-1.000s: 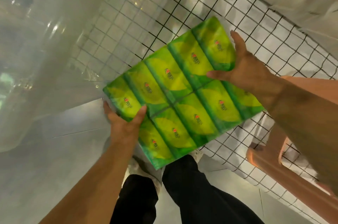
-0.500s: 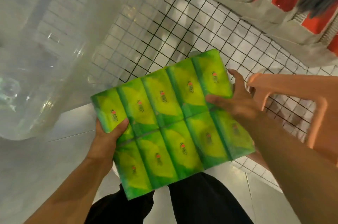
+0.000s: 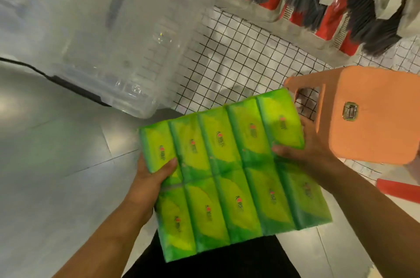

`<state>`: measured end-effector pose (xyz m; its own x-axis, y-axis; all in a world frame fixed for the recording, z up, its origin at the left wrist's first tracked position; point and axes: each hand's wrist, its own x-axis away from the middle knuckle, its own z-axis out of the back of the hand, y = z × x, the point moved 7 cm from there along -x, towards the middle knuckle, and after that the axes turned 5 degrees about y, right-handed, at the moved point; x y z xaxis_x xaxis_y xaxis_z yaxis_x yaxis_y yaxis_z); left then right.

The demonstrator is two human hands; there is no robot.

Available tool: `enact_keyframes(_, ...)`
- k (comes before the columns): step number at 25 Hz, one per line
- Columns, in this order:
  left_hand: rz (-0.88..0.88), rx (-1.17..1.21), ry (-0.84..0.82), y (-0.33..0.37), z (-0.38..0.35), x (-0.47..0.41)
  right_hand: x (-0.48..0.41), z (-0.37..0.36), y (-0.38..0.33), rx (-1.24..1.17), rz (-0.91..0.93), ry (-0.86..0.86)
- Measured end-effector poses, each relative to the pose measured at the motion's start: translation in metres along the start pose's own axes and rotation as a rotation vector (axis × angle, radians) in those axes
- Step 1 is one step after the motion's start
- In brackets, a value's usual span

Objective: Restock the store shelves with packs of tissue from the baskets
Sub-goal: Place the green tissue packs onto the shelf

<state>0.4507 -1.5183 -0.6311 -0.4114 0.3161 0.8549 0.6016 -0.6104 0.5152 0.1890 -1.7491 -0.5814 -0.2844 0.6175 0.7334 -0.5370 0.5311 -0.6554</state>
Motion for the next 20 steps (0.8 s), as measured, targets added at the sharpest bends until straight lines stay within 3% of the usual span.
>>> enact_keyframes(4, -0.162, 0.032, 0.046, 0.036, 0.026, 0.072, 0.06, 0.004, -0.045, -0.067, 0.058, 0.055)
enact_keyframes(7, -0.306, 0.082, 0.088, 0.059, 0.054, 0.12, 0.079, -0.006, -0.083, 0.01, 0.14, 0.036)
enact_keyframes(14, -0.509, 0.216, 0.386, 0.051, 0.134, 0.248, 0.15, -0.09, -0.181, 0.199, 0.446, -0.412)
enact_keyframes(20, -0.585, 0.346, 0.705, -0.014, 0.2, 0.365, 0.237, -0.181, -0.209, 0.353, 0.593, -0.649)
